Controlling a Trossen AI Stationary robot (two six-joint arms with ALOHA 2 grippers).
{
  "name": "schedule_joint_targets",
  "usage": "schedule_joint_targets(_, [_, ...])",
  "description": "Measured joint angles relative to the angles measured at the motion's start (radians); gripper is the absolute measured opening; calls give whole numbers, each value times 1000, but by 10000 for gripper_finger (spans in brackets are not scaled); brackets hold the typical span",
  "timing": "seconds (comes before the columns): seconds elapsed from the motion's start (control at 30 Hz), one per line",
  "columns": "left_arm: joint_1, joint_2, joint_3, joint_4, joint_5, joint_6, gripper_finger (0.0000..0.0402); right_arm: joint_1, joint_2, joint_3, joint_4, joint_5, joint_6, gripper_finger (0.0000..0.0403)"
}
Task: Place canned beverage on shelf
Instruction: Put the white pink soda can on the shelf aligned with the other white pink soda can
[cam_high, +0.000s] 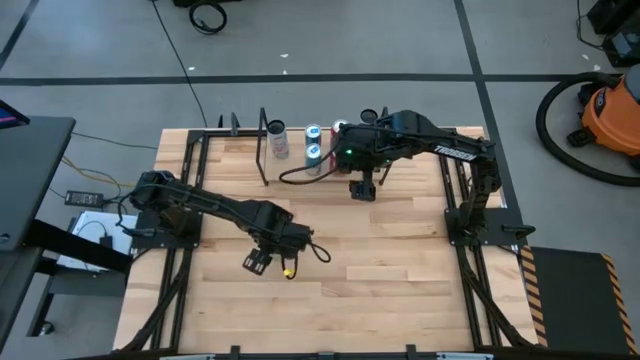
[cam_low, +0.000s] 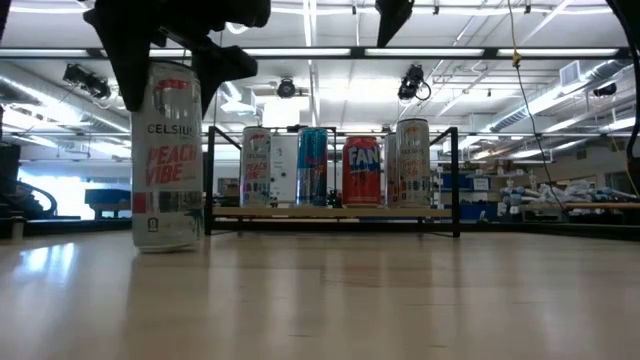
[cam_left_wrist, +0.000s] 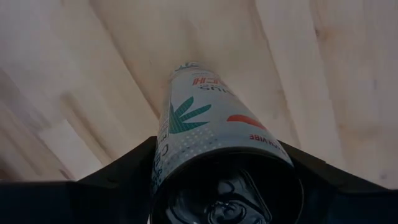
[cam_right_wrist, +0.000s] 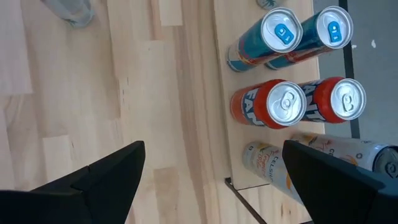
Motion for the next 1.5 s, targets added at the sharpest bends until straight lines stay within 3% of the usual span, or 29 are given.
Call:
schedule_joint_targets(0.33, [57, 0, 0, -2, 3, 247, 270, 2, 0, 0, 0, -2, 20, 389])
schedule_joint_targets(1.2, [378, -4, 3, -59, -12, 552, 270, 2, 0, 0, 0, -2, -32, 389])
schedule_joint_targets(1.5, [459, -5, 152, -87, -14, 697, 270, 1, 0, 0, 0, -2, -61, 389])
